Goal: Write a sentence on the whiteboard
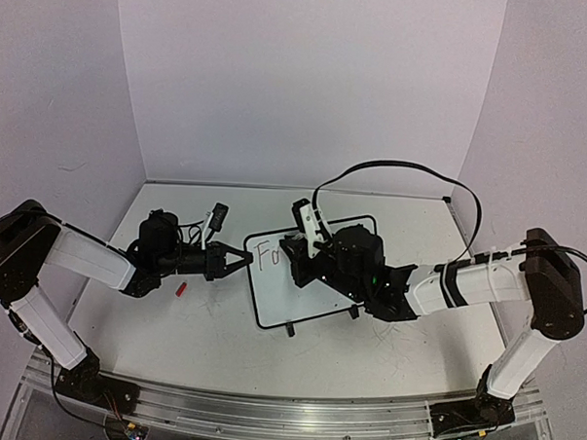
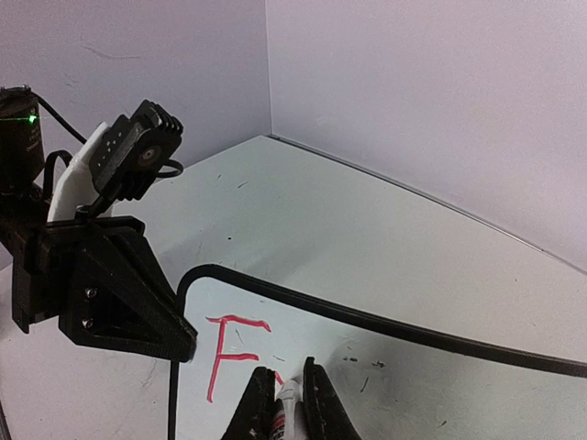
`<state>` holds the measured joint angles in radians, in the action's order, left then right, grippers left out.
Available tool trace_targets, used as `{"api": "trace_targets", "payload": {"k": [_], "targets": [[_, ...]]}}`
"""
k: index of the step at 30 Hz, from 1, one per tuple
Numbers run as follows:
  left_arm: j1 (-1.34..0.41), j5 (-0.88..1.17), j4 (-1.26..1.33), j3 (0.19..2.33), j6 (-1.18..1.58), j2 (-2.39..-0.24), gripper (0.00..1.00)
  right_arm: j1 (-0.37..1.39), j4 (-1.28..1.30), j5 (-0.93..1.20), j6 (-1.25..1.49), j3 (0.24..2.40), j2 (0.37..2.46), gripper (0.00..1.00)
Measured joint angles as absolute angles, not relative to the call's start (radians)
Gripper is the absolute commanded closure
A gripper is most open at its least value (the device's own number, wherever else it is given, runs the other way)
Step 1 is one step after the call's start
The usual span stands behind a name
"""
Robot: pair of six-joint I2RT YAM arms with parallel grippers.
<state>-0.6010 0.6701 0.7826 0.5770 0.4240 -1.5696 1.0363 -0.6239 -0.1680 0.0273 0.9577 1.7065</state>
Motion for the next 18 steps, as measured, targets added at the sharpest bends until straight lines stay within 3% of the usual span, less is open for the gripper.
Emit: {"api": "trace_targets", "payload": {"k": [18], "targets": [[-0.6, 0.67, 0.767, 0.583, 0.423, -1.57, 1.0, 1.037, -0.64, -0.137, 0.069, 0.902, 1.705, 1.0]]}}
